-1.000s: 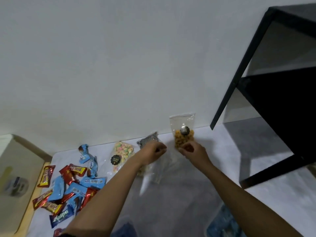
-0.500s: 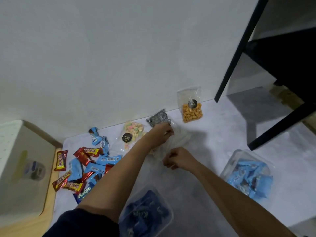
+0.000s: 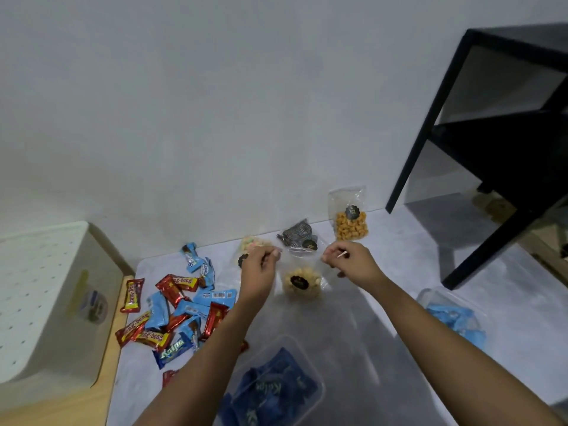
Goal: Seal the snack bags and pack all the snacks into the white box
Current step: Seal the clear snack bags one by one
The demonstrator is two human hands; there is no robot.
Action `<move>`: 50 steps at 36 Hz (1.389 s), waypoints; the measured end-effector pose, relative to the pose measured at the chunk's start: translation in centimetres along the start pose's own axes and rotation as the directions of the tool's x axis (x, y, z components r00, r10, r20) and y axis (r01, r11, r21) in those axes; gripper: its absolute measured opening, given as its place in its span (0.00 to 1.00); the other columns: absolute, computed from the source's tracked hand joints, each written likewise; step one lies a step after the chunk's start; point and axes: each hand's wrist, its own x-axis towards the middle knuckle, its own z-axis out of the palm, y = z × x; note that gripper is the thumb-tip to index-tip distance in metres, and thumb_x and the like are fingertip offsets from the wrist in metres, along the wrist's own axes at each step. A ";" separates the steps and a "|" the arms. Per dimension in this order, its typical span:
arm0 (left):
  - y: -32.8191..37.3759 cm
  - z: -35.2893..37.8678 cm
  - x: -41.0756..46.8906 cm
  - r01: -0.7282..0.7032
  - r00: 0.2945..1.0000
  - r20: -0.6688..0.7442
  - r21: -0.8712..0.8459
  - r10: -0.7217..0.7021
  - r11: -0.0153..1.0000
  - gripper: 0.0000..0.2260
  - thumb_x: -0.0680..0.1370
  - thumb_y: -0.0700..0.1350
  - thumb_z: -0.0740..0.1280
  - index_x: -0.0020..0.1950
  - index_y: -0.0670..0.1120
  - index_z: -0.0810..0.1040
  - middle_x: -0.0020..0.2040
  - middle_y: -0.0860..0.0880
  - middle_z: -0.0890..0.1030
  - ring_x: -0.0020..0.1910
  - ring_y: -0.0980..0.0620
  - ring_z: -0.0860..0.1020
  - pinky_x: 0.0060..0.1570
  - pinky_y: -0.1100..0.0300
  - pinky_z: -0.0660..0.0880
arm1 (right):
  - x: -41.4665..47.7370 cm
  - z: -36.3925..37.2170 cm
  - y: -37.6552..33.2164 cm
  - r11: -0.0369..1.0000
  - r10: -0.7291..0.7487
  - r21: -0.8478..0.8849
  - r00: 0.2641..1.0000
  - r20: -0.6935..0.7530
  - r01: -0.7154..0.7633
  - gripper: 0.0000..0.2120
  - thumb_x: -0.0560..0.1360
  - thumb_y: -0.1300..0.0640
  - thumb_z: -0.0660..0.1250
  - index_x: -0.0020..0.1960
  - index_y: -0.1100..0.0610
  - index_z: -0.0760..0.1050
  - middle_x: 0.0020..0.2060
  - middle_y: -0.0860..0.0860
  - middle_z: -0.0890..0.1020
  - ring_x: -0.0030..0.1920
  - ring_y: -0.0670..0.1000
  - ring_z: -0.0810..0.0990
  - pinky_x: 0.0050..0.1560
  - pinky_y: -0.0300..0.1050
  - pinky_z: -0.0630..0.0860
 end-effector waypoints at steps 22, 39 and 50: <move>-0.5 -0.3 -2.2 -0.015 0.997 0.078 -0.065 0.020 0.998 0.04 0.76 0.37 0.64 0.43 0.43 0.76 0.38 0.52 0.75 0.37 0.59 0.71 0.38 0.75 0.69 | -1.4 1.7 2.1 0.996 -0.075 -0.048 0.997 0.030 0.077 0.06 0.72 0.63 0.68 0.38 0.56 0.75 0.33 0.53 0.75 0.34 0.48 0.71 0.38 0.37 0.71; -0.9 -0.3 -1.5 -0.075 0.996 0.054 0.042 0.073 0.996 0.07 0.74 0.33 0.62 0.40 0.43 0.74 0.35 0.53 0.73 0.36 0.61 0.70 0.38 0.74 0.67 | -0.9 1.7 -0.4 0.907 -0.052 -0.412 0.993 0.109 0.092 0.02 0.72 0.56 0.65 0.40 0.51 0.73 0.36 0.44 0.77 0.38 0.46 0.74 0.38 0.40 0.68; -0.7 -0.4 -1.1 0.066 0.966 0.251 -0.027 -0.057 0.997 0.02 0.75 0.38 0.66 0.44 0.44 0.78 0.40 0.52 0.77 0.38 0.57 0.73 0.37 0.74 0.69 | -0.5 2.1 -1.2 0.891 -0.055 -0.440 0.987 0.151 0.117 0.04 0.70 0.61 0.62 0.39 0.54 0.74 0.33 0.43 0.77 0.37 0.46 0.74 0.37 0.38 0.67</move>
